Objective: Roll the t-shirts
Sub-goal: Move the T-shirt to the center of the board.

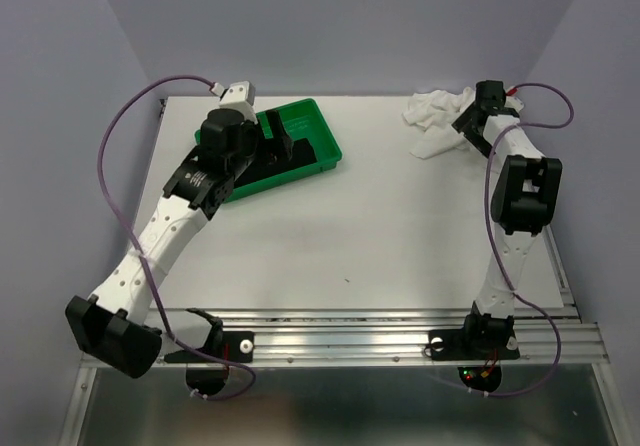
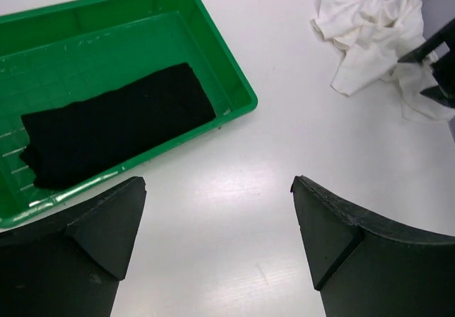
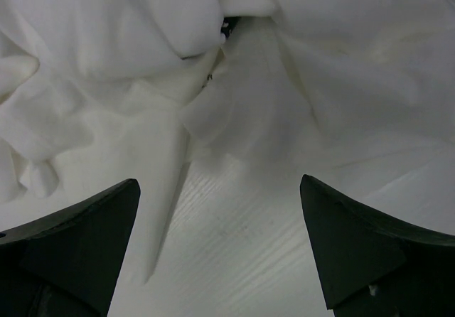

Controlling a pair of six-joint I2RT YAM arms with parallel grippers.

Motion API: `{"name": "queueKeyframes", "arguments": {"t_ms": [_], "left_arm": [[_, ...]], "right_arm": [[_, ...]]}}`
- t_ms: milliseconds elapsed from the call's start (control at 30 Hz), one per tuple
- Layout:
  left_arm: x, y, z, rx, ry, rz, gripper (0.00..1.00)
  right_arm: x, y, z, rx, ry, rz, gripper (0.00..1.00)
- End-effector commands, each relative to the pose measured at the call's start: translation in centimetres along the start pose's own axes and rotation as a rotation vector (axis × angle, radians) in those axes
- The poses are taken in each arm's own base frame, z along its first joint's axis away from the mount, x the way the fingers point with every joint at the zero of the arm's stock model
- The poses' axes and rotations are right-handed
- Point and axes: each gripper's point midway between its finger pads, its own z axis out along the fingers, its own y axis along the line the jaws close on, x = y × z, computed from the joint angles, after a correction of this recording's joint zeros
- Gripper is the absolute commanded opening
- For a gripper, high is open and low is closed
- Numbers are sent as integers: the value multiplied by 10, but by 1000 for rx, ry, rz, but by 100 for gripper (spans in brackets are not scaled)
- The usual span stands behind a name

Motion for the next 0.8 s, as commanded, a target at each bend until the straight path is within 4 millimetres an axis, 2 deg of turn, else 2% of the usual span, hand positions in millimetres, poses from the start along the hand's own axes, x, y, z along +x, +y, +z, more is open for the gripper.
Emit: {"name": "queueKeyframes", "arguments": {"t_ms": [0,33,67,133,167,200,233,267,300,367,400,433,467,500,533,567,600,633,667,700,733,767], "left_arm": [[35,2,-24,38,97,17,95],[35,-3,-35,77,94,12,95],[42,-4,-40,90,118,10,95],[44,-7,-53,116,122,5,95],[50,-8,-57,132,142,2,95],[49,-10,-64,146,137,-1,95],[53,-11,-67,156,149,-9,95],[54,-11,-69,162,150,-13,95],[55,-13,-71,170,149,-14,95],[56,-14,-74,182,149,-23,95],[57,-14,-74,183,151,-25,95],[59,-14,-74,183,153,-26,95],[61,-14,-72,186,158,-28,95],[62,-14,-71,188,157,-30,95],[63,-15,-70,193,158,-28,95],[64,-15,-67,201,151,-32,95],[64,-16,-66,202,148,-38,95],[64,-18,-64,212,144,-42,95],[64,-19,-63,215,143,-47,95],[63,-19,-61,214,143,-52,95],[63,-20,-59,216,147,-56,95],[63,-21,-58,218,149,-56,95]], "right_arm": [[-27,7,19,25,-71,63,100],[-39,10,21,22,-91,76,100],[-26,2,37,72,-64,57,100],[-30,5,44,84,-68,57,99],[-25,3,49,96,-54,48,98],[-18,-3,61,110,-32,45,89],[-17,0,62,97,-23,46,71],[-14,1,64,91,-12,41,70],[-13,2,64,83,-8,39,50],[-10,4,61,65,9,44,26],[-8,5,58,52,14,42,6],[-18,10,44,15,-2,48,1],[-21,14,39,-17,-12,37,1],[-5,15,35,-58,41,15,1],[-3,16,27,-82,53,7,1],[-13,23,-1,-127,31,9,1],[18,23,-7,-165,88,-32,1],[8,29,-42,-232,58,-33,1],[18,29,-57,-259,70,-47,1],[31,29,-72,-290,93,-63,1],[56,21,-98,-313,119,-95,1],[72,18,-112,-333,143,-111,1]]}}
